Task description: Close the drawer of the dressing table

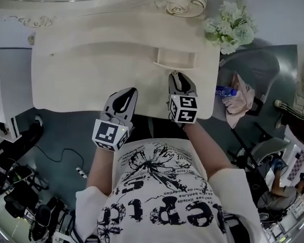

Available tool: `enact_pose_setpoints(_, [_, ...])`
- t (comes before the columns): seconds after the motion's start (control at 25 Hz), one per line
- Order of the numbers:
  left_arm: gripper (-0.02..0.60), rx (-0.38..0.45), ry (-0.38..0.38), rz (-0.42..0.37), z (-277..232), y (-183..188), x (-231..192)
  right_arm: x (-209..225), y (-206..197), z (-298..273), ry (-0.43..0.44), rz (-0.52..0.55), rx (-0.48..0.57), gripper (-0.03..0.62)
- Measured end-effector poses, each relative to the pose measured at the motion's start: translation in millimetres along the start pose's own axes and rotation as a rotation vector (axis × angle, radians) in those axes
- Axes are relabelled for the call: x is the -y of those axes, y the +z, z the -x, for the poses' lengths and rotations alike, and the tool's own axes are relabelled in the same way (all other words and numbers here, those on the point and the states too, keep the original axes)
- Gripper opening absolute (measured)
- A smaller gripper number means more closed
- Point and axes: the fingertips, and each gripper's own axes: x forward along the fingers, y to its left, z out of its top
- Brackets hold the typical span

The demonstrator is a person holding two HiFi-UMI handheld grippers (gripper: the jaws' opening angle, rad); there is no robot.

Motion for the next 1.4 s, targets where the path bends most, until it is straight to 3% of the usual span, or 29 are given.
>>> enact_pose_setpoints(0.36, [0.020, -0.001, 0.006, 0.017, -0.3, -0.5, -5.6, -0.6, -2.1, -9.1, 0.006, -0.087, -0.038, 0.110])
enact_pose_setpoints(0.96, [0.020, -0.004, 0.028, 0.027, 0.6, -1.4, -16.1, 7.3, 10.2, -22.4, 0.031, -0.086, -0.053, 0.105])
enact_pose_setpoints(1.4, [0.020, -0.002, 0.055, 0.012, -4.5, 4.6, -24.5, 19.4, 30.1, -40.8, 0.003, -0.068, -0.054, 0.104])
